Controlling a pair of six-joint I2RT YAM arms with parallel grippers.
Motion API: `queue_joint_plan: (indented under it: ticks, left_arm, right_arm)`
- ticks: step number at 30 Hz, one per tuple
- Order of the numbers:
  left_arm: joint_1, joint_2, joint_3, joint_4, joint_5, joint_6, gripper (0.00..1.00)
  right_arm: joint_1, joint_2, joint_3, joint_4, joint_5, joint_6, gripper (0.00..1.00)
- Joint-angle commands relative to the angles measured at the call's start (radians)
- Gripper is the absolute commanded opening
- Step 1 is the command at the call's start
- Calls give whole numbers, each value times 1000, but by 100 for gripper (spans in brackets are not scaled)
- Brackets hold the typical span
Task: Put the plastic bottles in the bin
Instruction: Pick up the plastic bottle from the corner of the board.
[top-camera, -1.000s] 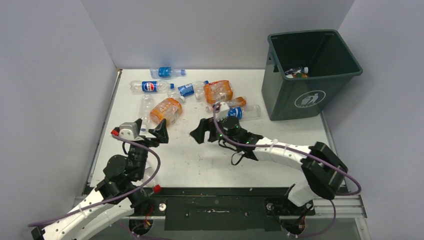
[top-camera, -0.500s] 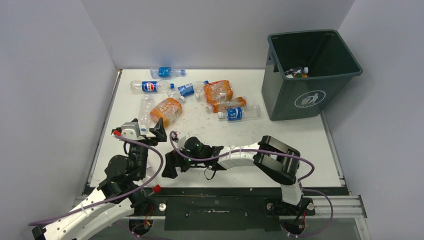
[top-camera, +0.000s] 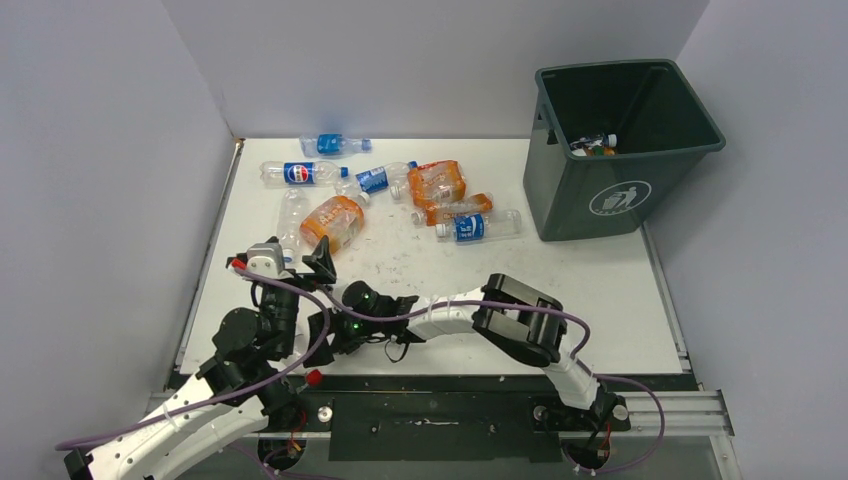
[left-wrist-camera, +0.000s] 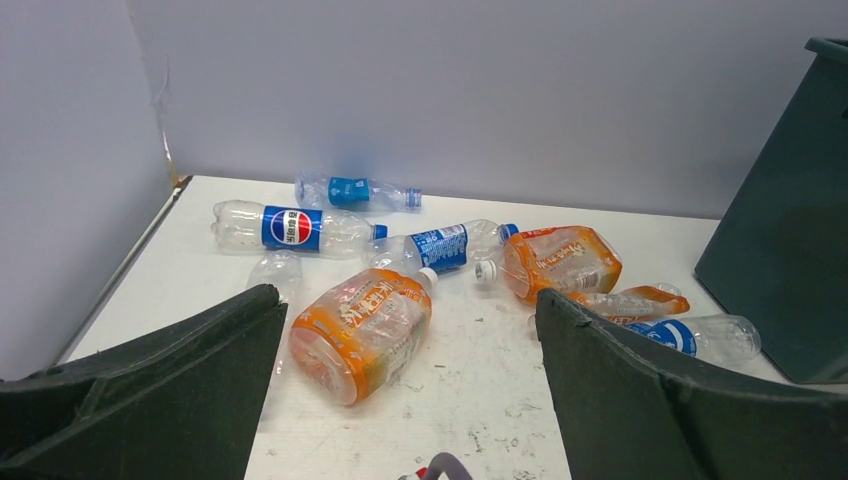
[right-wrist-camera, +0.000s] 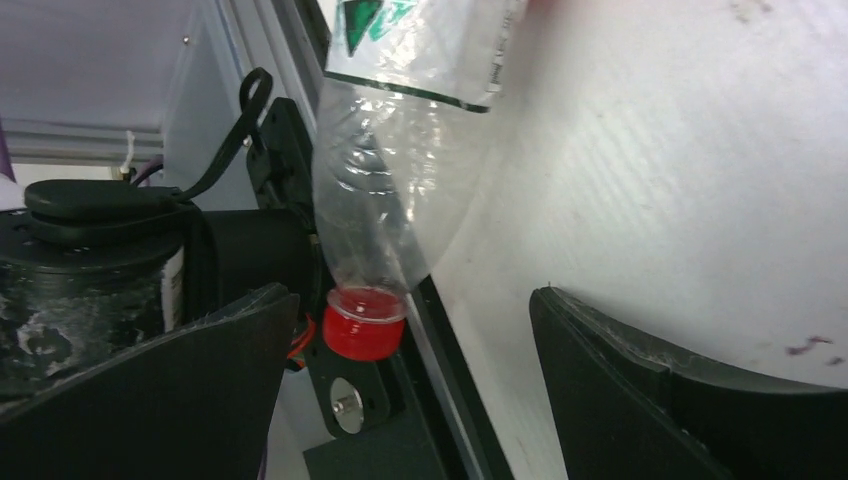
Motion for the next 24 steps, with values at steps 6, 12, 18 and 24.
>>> queue_joint_plan:
  ticks: [6, 12, 18, 24]
  left_arm:
    - [-5, 14, 16, 19, 45, -8, 96]
    - [-6, 30, 23, 5, 55, -19, 96]
    - [-6, 32, 25, 2, 51, -19, 96]
    - [-6, 27, 23, 2, 52, -20, 96]
  right_arm:
    - [46, 19, 58, -20, -40, 17, 90]
    - [61, 30, 81, -64, -29, -11, 89]
    - [65, 60, 107, -101, -5, -31, 76]
    - [65, 72, 103, -76, 7, -21, 55]
